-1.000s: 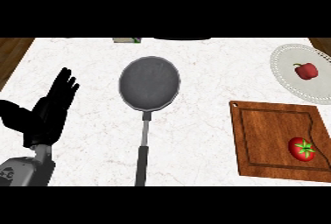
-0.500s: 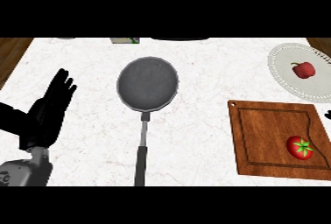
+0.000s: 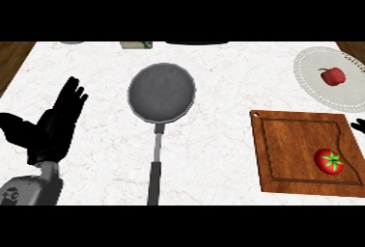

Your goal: Pick the tomato from the cutting board and place it in the pan

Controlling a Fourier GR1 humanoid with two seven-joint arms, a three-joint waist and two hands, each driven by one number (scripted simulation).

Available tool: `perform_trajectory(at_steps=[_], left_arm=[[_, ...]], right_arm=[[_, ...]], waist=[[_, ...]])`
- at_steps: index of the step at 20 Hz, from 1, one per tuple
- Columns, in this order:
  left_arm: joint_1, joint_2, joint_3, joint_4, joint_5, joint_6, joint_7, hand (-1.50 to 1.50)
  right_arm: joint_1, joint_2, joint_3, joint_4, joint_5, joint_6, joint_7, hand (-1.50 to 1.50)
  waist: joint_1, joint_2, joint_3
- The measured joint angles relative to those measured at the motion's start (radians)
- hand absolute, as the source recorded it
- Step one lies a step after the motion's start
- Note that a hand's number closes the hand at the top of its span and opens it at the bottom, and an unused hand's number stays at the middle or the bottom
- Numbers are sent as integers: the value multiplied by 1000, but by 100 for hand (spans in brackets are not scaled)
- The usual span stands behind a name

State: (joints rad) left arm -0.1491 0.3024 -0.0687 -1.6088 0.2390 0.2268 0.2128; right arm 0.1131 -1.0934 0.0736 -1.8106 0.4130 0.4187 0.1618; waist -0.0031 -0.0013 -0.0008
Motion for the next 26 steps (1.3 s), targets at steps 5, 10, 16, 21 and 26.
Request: perform_trajectory(at_steps=[5, 10, 16, 21, 26], left_arm=[[18, -4, 31, -8, -3, -31, -3, 0], [-22, -12, 59, 29, -7, -53, 4, 0], [-27, -28, 75, 42, -25, -76, 2, 0], [-14, -39, 87, 20, -34, -100, 13, 0], [13, -50, 104, 0, -47, -113, 10, 0]], right_arm=[[-31, 98, 8, -51, 58, 48, 57, -150], [-82, 177, 41, -14, 137, 95, 104, -150], [-136, 274, 63, 69, 248, 115, 110, -150], [-153, 321, 43, 137, 306, 121, 47, -150], [-151, 365, 52, 233, 391, 88, -19, -150]], waist=[[2, 0, 1], [3, 2, 0], [5, 2, 1], [5, 1, 1], [5, 1, 1]])
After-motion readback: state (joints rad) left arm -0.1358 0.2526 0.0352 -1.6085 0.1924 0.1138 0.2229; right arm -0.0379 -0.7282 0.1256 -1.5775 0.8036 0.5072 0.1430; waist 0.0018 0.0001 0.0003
